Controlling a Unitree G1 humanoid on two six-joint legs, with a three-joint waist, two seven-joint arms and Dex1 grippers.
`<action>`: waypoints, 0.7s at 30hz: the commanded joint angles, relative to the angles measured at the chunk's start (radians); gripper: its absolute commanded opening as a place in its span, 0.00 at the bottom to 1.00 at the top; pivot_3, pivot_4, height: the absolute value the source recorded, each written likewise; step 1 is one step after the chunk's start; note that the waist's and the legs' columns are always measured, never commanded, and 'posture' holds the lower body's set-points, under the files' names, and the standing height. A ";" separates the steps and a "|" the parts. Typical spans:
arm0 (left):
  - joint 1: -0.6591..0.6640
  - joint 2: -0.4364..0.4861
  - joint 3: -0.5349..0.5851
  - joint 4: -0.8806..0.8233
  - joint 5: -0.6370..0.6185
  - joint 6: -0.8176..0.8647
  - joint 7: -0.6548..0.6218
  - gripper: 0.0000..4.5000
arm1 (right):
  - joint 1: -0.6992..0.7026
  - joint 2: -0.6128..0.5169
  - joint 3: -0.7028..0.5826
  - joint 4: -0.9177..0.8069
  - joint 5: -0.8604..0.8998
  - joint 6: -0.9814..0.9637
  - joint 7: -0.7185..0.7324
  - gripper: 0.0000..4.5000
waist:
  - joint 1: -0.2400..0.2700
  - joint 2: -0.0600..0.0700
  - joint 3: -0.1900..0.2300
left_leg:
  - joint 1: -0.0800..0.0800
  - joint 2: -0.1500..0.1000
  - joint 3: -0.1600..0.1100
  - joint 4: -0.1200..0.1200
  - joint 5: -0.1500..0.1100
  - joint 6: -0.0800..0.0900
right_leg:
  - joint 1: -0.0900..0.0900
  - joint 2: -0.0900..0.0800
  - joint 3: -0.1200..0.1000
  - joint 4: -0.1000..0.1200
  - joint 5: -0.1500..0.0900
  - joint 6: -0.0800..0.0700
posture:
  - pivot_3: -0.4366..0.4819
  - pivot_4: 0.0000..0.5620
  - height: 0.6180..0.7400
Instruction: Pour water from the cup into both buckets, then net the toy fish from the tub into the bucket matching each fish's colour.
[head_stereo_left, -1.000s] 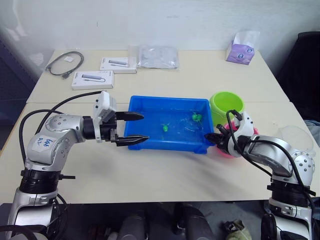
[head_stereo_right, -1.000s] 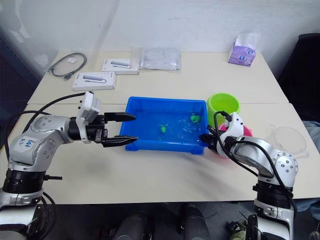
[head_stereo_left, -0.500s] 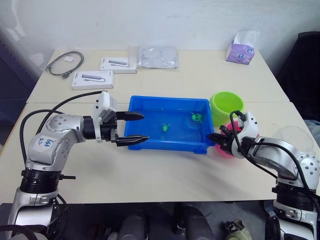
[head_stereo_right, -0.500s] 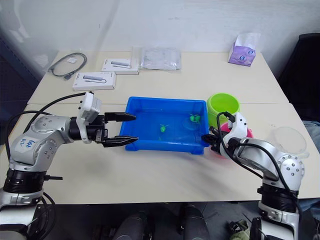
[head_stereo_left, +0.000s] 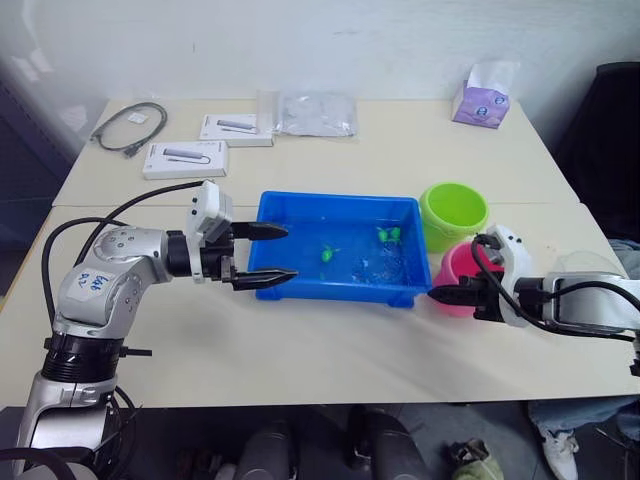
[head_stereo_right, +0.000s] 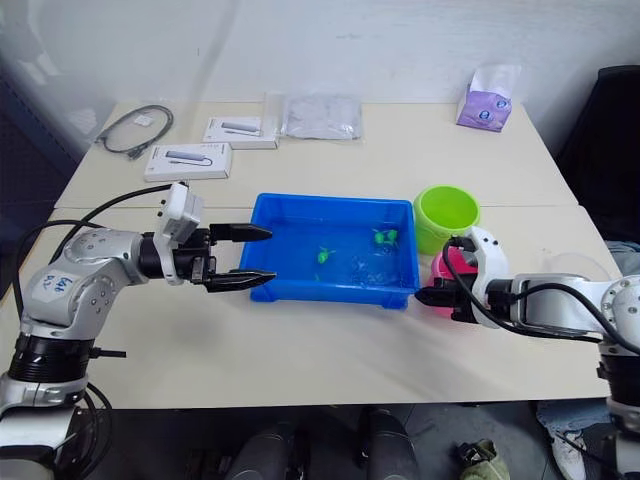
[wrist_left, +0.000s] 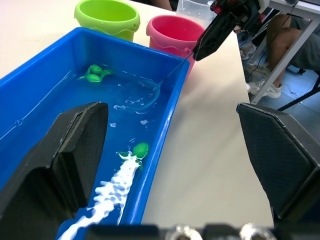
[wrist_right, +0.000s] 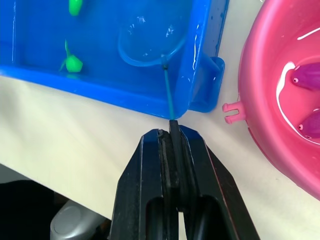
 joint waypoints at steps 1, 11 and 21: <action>-0.019 -0.001 0.004 -0.002 0.000 -0.016 -0.011 0.98 | 0.005 -0.003 0.008 -0.005 0.002 -0.037 0.020 0.00 | -0.002 0.000 0.000 | 0.000 0.000 0.000 0.000 0.000 0.000 | 0.000 0.000 0.000 0.000 0.000 0.000 | 0.48 0.27 1.00; -0.023 -0.005 0.001 -0.004 0.001 -0.014 -0.014 0.98 | -0.087 -0.041 0.065 -0.017 0.002 -0.034 -0.049 0.00 | -0.001 0.000 0.000 | 0.000 0.000 0.000 0.000 0.000 0.000 | 0.000 0.000 0.000 0.000 0.000 0.000 | 0.48 0.27 1.00; -0.016 -0.001 0.003 -0.008 0.003 -0.013 -0.013 0.98 | -0.203 -0.180 0.148 0.002 0.002 0.004 0.133 0.00 | -0.002 0.000 0.000 | -0.002 0.000 -0.001 0.000 0.000 0.000 | 0.000 0.000 -0.002 -0.003 0.000 0.000 | 0.48 0.27 1.00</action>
